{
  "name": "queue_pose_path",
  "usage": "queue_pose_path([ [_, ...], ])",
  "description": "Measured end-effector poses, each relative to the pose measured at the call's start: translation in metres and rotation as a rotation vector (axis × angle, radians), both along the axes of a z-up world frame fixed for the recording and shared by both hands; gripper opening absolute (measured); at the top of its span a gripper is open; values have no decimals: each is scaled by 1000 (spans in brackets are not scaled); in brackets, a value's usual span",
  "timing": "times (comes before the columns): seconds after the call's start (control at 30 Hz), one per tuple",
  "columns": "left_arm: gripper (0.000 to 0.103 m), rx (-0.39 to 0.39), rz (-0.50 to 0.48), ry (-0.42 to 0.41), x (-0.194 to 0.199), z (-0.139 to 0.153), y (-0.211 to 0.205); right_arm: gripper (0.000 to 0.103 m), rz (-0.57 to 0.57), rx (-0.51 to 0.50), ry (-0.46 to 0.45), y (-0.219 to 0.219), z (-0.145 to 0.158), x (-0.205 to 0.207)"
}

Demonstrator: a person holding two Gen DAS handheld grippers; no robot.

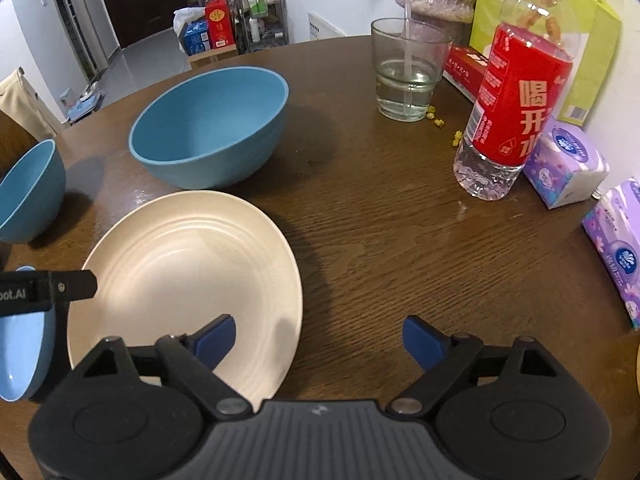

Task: Organize plates and bowls
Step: 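Move both grippers toward the rim of the cream plate, then close the left gripper on the cream plate rim while the right gripper also clamps it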

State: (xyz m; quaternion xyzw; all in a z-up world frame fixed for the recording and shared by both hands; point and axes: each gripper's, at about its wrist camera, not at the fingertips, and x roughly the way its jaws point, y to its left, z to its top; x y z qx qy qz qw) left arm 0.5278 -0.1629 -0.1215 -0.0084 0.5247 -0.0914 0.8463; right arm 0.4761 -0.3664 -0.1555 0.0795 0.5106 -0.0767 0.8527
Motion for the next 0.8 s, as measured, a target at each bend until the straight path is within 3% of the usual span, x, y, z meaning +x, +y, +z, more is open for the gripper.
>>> queue_pose_path([
  [0.13,69,0,14,21,5,-6,-1,85,5,9,7,-3,-6,4],
  [0.23,62,-1,23,43,10,-10,-2,74,-10,14,12,-8,-10,7],
  [0.4,50,3,34,74,15,-19,-2,65,-13,47,21,-13,-15,10],
  [0.57,43,6,42,89,18,-25,-2,46,-1,78,32,-15,-20,13],
  [0.8,33,11,51,120,22,-34,0,44,6,102,21,-17,-24,16],
])
